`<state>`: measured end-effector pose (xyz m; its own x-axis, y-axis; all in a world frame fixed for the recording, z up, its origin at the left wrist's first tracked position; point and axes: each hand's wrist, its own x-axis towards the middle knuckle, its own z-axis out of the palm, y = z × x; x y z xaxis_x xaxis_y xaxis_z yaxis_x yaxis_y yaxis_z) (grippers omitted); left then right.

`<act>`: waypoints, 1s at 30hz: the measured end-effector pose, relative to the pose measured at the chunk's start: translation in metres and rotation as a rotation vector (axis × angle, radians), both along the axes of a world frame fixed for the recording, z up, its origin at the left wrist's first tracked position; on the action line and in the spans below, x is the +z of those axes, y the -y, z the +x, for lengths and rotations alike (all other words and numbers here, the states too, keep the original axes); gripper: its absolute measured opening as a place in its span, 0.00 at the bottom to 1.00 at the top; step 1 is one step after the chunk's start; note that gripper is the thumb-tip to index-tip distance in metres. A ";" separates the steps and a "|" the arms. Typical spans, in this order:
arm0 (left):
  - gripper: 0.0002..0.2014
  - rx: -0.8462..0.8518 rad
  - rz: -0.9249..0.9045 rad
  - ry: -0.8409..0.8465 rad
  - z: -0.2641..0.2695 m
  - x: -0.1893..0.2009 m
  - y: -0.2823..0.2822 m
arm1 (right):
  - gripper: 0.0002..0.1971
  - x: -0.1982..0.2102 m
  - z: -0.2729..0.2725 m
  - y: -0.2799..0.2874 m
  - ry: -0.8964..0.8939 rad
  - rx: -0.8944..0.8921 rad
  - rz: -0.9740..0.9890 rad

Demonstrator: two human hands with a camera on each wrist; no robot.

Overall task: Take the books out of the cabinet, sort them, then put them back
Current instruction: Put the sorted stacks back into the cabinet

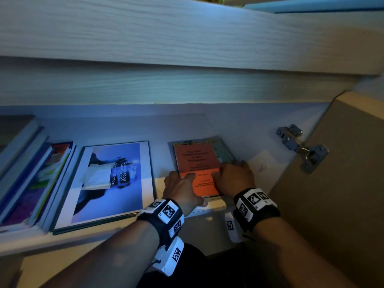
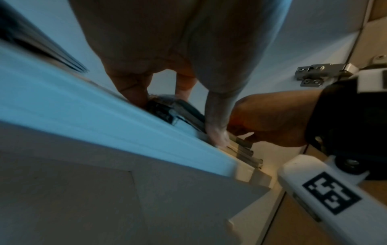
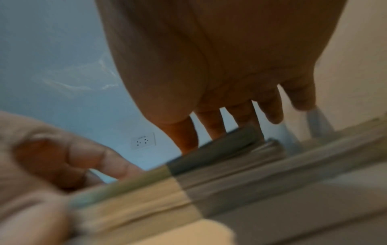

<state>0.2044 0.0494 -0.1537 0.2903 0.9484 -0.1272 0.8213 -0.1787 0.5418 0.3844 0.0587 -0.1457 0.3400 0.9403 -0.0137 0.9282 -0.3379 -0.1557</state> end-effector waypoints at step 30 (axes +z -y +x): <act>0.05 -0.211 -0.468 0.395 -0.203 0.309 0.141 | 0.09 0.306 -0.157 0.166 -0.950 0.430 -0.400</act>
<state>0.0015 -0.0912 0.1553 0.5737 0.7364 -0.3585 0.5170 0.0139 0.8559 0.2272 -0.1071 0.1602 -0.3225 0.8468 -0.4230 0.5414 -0.2016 -0.8162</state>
